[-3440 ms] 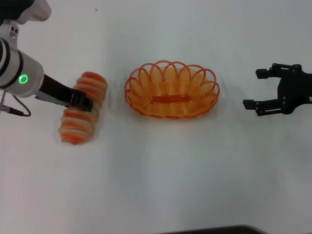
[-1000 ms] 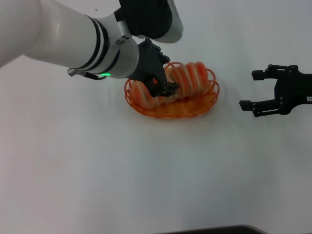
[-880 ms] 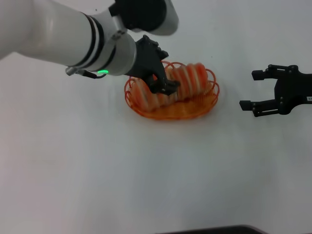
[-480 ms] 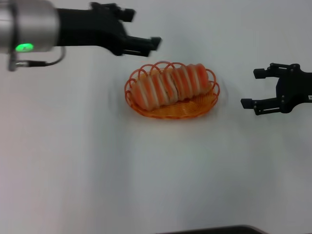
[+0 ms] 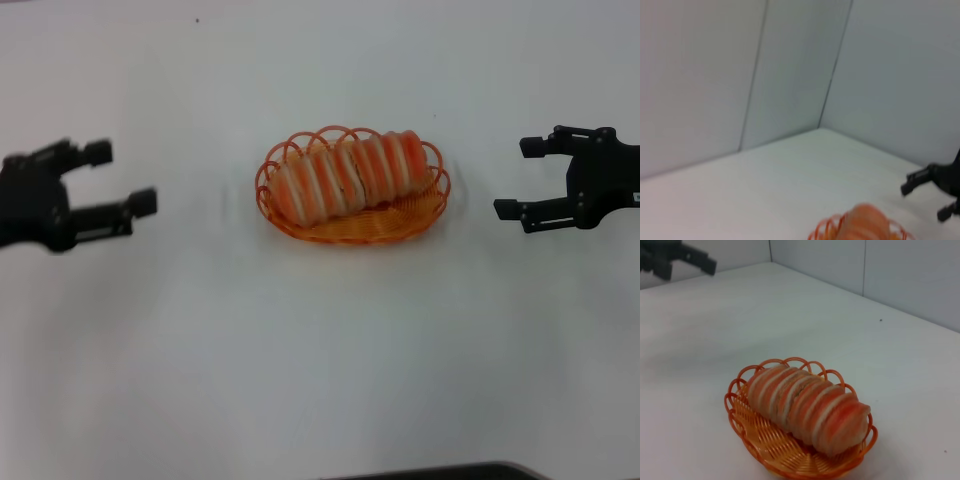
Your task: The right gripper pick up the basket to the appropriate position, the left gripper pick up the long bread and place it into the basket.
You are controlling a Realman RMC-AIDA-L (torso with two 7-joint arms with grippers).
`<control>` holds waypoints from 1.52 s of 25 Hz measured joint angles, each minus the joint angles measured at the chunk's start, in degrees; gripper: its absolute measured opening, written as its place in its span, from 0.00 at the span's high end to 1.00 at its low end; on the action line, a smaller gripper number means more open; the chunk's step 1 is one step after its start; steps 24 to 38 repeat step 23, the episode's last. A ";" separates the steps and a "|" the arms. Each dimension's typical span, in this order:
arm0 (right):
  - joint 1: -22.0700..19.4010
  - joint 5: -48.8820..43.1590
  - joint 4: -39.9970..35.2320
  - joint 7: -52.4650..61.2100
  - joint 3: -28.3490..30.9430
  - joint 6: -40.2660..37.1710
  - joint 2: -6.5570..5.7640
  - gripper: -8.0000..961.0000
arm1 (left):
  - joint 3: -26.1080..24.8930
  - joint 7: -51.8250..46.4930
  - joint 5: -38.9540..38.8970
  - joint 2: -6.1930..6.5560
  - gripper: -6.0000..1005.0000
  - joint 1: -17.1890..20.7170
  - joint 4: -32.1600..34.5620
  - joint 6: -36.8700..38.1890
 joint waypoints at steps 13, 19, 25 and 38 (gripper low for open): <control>0.00 0.04 0.22 -0.02 -0.54 -0.08 0.21 0.00 | 0.12 7.04 8.76 0.98 0.07 2.60 -8.84 -6.10; 0.00 0.00 0.27 0.00 -0.55 -0.10 0.28 0.00 | -0.12 7.03 8.97 1.00 0.07 2.24 -8.74 -6.13; 0.00 0.06 0.29 0.00 -0.37 -0.09 0.28 0.00 | -1.09 7.02 8.73 1.05 0.07 2.21 -8.54 -5.47; 0.00 0.06 0.29 0.00 -0.37 -0.09 0.28 0.00 | -1.09 7.02 8.73 1.05 0.07 2.21 -8.54 -5.47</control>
